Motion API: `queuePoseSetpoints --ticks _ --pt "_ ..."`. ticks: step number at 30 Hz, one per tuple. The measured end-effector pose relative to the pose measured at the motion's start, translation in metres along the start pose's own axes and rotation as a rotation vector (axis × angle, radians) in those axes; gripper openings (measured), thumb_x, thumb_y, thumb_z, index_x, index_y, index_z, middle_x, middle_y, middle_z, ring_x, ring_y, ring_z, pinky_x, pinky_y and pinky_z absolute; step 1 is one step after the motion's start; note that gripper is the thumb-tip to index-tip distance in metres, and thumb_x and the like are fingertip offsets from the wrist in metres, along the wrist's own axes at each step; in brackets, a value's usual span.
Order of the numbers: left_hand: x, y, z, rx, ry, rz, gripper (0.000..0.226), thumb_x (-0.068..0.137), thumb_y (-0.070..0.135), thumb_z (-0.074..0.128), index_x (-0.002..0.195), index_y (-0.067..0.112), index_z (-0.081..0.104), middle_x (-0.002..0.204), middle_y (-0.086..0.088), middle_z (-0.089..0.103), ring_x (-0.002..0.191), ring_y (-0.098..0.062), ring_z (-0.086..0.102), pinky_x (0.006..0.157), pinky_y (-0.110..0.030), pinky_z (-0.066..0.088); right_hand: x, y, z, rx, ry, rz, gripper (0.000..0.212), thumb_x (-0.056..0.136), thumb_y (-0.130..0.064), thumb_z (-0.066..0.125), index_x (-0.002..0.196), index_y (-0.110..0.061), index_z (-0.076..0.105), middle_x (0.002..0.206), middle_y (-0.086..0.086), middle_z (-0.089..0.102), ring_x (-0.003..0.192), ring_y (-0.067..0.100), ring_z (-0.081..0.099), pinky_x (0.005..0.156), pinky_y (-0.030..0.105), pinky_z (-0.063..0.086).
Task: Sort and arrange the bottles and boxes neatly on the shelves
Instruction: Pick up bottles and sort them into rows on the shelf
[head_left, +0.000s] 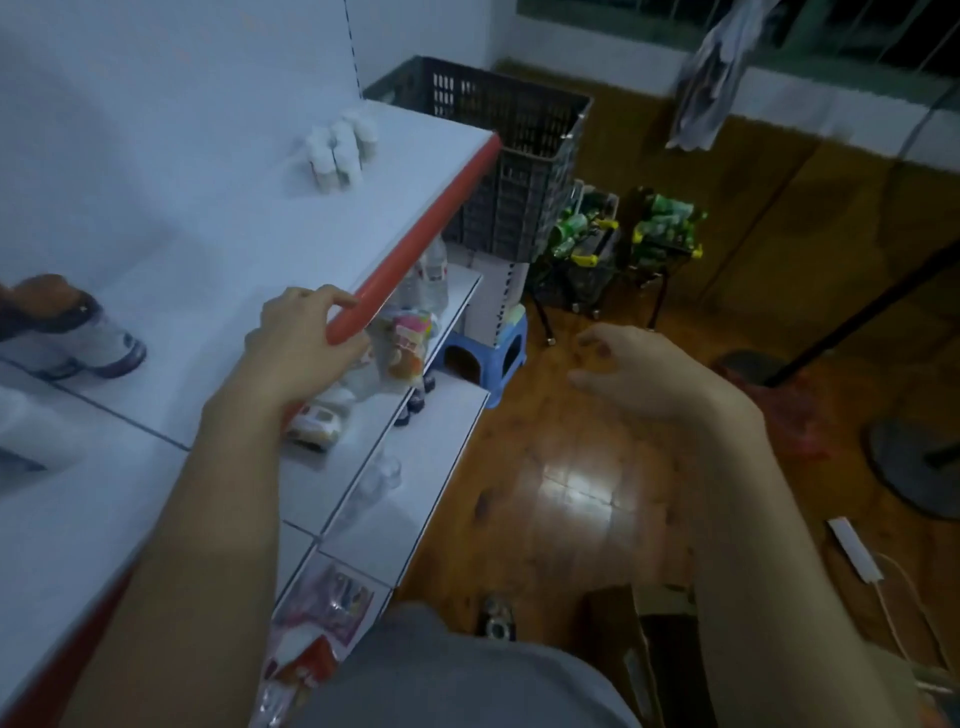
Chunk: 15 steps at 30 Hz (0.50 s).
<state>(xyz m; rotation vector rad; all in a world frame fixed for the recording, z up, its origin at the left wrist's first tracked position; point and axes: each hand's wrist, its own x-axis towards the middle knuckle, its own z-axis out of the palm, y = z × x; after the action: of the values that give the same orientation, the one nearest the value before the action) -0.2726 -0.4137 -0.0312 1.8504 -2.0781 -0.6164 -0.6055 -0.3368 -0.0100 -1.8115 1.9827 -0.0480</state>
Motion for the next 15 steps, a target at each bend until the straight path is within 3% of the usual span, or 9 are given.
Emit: queuePoseSetpoints --ticks 5,9,12,15 --pt "0.054 0.006 -0.001 0.043 -0.019 -0.128 0.067 0.077 0.067 0.053 0.133 0.030 0.057 0.139 -0.011 0.052 0.133 -0.034 0.044 0.108 -0.057 0.039 0.090 0.022 -0.024 0.037 -0.071 -0.101 0.060 0.098 -0.046 0.060 0.150 -0.023 0.041 0.147 0.005 0.050 0.129 0.026 0.051 0.091 0.032 0.042" --pt "0.115 0.001 -0.002 0.084 -0.012 -0.193 0.073 0.076 0.075 0.052 0.134 0.031 0.056 0.142 -0.012 0.052 0.134 -0.037 0.044 0.109 -0.059 0.038 0.159 0.033 -0.038 -0.005 -0.160 -0.161 0.061 0.099 -0.045 0.060 0.151 -0.022 0.039 0.149 0.006 0.047 0.131 0.026 0.049 0.095 0.032 0.042" --pt "0.168 -0.004 -0.004 0.056 -0.036 -0.217 0.078 0.074 0.075 0.054 0.137 0.029 0.054 0.143 -0.014 0.052 0.133 -0.038 0.046 0.109 -0.056 0.039 0.218 0.035 -0.059 -0.039 -0.179 -0.198 0.061 0.100 -0.047 0.059 0.151 -0.022 0.038 0.147 0.006 0.048 0.125 0.026 0.051 0.087 0.032 0.040" --pt "0.215 -0.014 -0.009 -0.020 -0.055 -0.243 0.062 0.088 0.057 0.067 0.138 0.023 0.055 0.141 -0.018 0.052 0.129 -0.035 0.050 0.102 -0.045 0.039 0.269 0.031 -0.089 -0.073 -0.194 -0.234 0.062 0.100 -0.049 0.058 0.152 -0.023 0.037 0.149 0.004 0.047 0.128 0.025 0.050 0.091 0.031 0.041"
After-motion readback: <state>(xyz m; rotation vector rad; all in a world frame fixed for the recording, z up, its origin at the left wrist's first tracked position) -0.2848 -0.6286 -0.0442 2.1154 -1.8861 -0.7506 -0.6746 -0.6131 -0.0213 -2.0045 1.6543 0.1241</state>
